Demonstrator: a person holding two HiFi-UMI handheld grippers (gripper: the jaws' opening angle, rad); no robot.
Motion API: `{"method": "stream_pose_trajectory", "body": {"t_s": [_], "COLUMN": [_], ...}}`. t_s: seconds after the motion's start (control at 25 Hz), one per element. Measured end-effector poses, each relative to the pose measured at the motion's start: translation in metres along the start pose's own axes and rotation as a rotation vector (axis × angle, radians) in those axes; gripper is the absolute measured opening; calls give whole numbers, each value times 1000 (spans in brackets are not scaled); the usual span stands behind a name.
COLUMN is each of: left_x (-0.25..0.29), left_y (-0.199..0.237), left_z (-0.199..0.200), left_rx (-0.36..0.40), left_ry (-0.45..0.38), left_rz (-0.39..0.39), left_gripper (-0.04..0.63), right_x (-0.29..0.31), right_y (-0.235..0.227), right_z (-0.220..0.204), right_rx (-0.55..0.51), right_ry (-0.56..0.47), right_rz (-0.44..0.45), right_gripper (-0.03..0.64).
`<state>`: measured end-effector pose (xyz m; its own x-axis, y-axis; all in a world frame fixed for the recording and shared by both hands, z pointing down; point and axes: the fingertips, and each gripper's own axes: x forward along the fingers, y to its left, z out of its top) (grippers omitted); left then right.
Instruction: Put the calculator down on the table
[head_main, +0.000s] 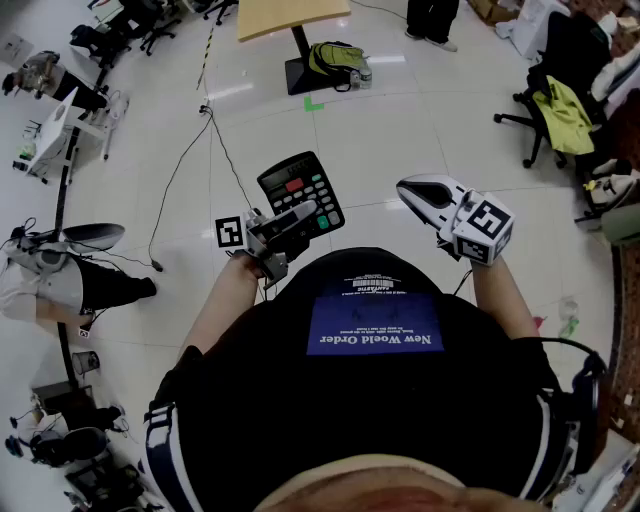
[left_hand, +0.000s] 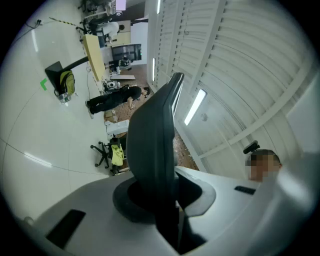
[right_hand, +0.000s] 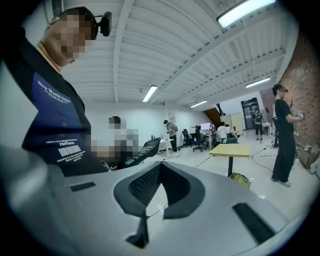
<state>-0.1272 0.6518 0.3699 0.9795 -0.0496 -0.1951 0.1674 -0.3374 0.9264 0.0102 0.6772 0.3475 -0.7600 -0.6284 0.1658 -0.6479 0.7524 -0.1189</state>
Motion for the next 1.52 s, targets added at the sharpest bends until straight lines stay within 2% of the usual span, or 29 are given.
{"method": "stream_pose_trajectory", "body": {"t_s": [0.2, 0.4, 0.56, 0.76, 0.88, 1.04, 1.24, 1.4, 1.52], "left_x": [2, -28, -58, -99, -113, -119, -125, -125, -116], "left_y": [15, 38, 47, 49, 65, 73, 86, 107, 121], "left_z": [20, 66, 133, 224, 264, 311, 354, 381, 401], "left_rx": [-23, -30, -21, 0, 2, -9, -61, -66, -35], "left_ry": [7, -5, 9, 44, 61, 75, 36, 9, -17], "left_rz": [7, -16, -70, -94, -82, -82, -81, -38, -14], "left_gripper": [87, 87, 87, 87, 87, 87, 87, 87, 87], "right_x": [19, 79, 147, 227, 261, 298, 329, 352, 364], "right_y": [-21, -33, -51, -76, -100, -120, -160, -189, -218], "right_z": [-8, -7, 21, 60, 71, 85, 97, 98, 90], "right_rx": [24, -7, -33, -29, 12, 3, 42, 37, 31], "right_ry": [24, 65, 64, 56, 40, 87, 108, 108, 106], "right_rz": [4, 25, 11, -11, -41, -45, -45, -5, 40], "right_gripper": [-13, -14, -13, -14, -14, -13, -14, -13, -14]}}
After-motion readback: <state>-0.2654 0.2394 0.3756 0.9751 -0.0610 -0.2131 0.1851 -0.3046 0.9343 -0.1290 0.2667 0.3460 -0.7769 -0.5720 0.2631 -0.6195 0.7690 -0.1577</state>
